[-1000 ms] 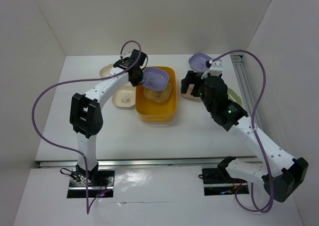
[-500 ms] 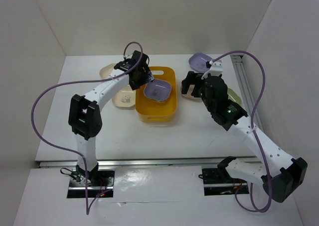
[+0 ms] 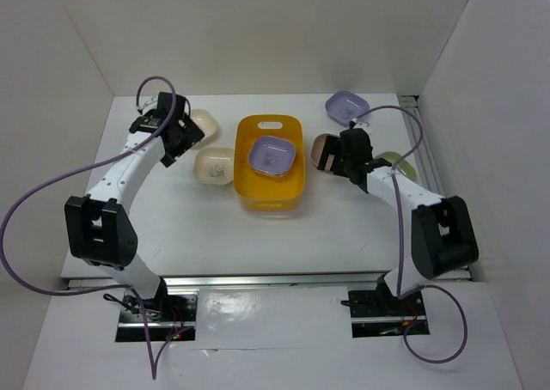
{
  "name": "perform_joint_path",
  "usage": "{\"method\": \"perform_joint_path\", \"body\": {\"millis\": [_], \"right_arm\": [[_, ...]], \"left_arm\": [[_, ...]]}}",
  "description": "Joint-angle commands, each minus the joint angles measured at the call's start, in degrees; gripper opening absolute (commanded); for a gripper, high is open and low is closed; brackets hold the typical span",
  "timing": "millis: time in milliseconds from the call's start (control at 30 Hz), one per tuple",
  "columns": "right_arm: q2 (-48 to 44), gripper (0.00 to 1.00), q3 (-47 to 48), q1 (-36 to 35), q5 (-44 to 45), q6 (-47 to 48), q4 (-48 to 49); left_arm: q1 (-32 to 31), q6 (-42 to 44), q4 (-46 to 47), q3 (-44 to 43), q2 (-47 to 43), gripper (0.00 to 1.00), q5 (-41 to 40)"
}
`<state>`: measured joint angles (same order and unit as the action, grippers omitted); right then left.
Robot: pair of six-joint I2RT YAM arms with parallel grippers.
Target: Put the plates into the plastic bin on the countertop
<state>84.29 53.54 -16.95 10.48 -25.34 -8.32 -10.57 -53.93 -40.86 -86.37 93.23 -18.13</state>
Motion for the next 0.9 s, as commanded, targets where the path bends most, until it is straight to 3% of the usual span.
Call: {"method": "perform_joint_path", "body": {"millis": [0,167,400,567,700,733,867], "right_arm": [[4.81,1.0,5.16,1.83,-0.99,2.66,5.33],[12.46,1.0,8.42,7.09,-2.04,3.28,5.94],[17.92,0.99,9.03,8.42,-1.25,2.58,7.26],[21.61,0.87,9.04,8.95,-2.04,2.58,8.32],[23.11,0.68,10.27,9.66,0.06,1.44,7.7],[23.72,0.47,11.05,10.18,0.07,0.83,5.87],[25.31,0.13,16.32,9.57,5.51,-0.58,0.68]], "left_arm": [[2.83,1.55,-0.8,4.79,-3.66,1.0,1.51],[4.15,3.3,-0.8,6.12,-7.36,1.0,1.52],[4.15,3.83,-0.8,6.12,-7.89,1.0,3.18],[4.15,3.83,-0.8,6.65,-7.27,1.0,3.8],[4.15,3.83,-0.8,6.65,-7.8,1.0,3.8],[4.15,3.83,-0.8,6.65,-7.8,1.0,3.8],[2.92,3.83,-0.8,6.65,-8.33,1.0,2.67]]}}
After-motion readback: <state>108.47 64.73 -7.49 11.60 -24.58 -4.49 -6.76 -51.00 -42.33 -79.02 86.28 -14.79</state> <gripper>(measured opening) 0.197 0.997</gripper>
